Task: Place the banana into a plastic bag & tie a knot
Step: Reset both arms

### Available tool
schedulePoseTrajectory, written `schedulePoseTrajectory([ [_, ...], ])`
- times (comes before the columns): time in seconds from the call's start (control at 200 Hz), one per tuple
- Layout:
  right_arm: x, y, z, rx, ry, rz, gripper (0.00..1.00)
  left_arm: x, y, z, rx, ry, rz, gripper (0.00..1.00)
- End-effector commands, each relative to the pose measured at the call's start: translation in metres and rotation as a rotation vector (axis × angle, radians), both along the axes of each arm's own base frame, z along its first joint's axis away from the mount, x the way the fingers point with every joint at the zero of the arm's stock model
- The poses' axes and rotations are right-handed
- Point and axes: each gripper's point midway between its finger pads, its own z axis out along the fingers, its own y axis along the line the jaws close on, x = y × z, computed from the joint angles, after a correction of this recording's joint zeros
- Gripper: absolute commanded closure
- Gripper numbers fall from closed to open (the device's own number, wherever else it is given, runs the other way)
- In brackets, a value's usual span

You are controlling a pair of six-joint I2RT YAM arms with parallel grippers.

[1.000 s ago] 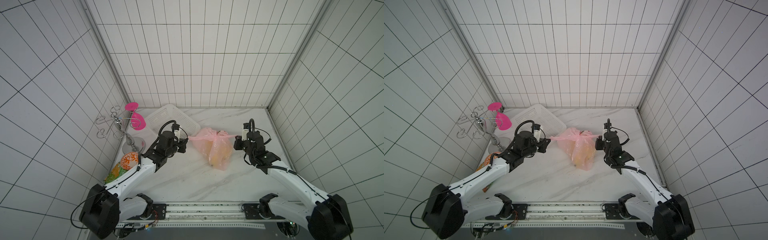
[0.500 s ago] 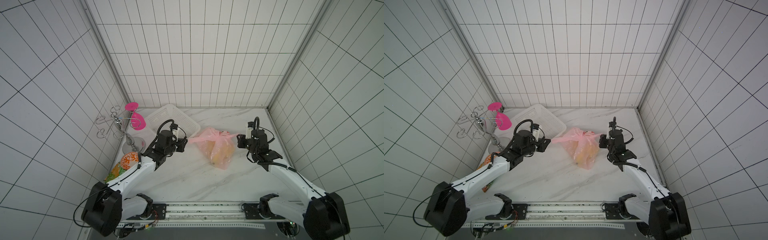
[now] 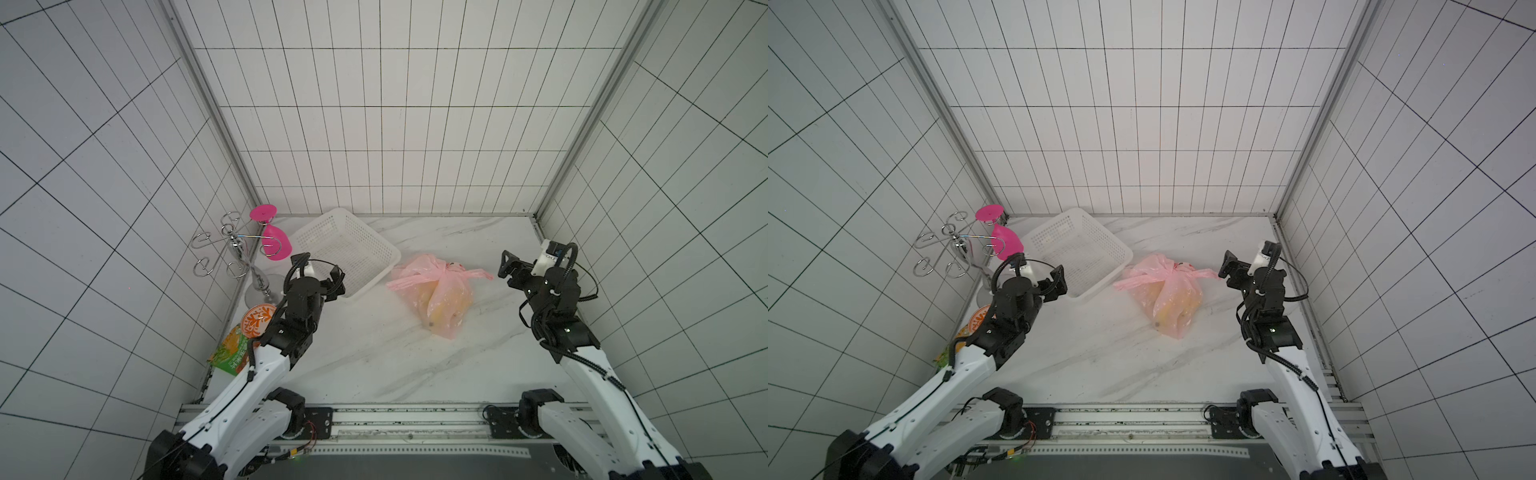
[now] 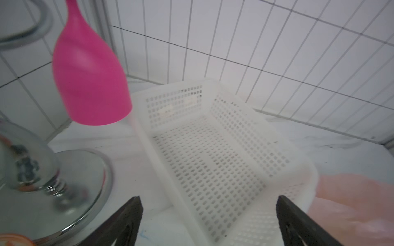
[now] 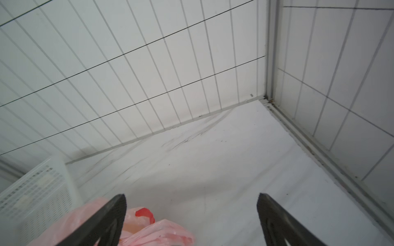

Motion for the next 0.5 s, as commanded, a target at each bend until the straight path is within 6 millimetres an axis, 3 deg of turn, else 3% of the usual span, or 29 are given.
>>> schedulePoseTrajectory([
  [0.0, 0.002, -0.039, -0.062, -0.089, 0.096, -0.204, 0.01, 0.004, 0.049, -0.005, 0.169, -0.058, 0.256, 0.02],
  [0.13, 0.012, -0.051, -0.102, -0.178, 0.15, -0.26, 0.01, 0.016, 0.057, -0.038, 0.286, -0.028, 0.232, 0.03],
  [0.2, 0.018, -0.053, -0.109, -0.228, 0.152, -0.26, 0.01, 0.02, 0.054, -0.049, 0.302, -0.048, 0.194, 0.02],
  [0.375, 0.022, -0.045, -0.12, -0.262, 0.062, -0.202, 0.01, 0.032, 0.047, -0.044, 0.334, -0.123, 0.113, 0.02],
  [0.495, 0.023, -0.039, -0.105, -0.323, -0.037, -0.15, 0.01, 0.037, 0.041, -0.038, 0.317, -0.202, 0.044, 0.02],
])
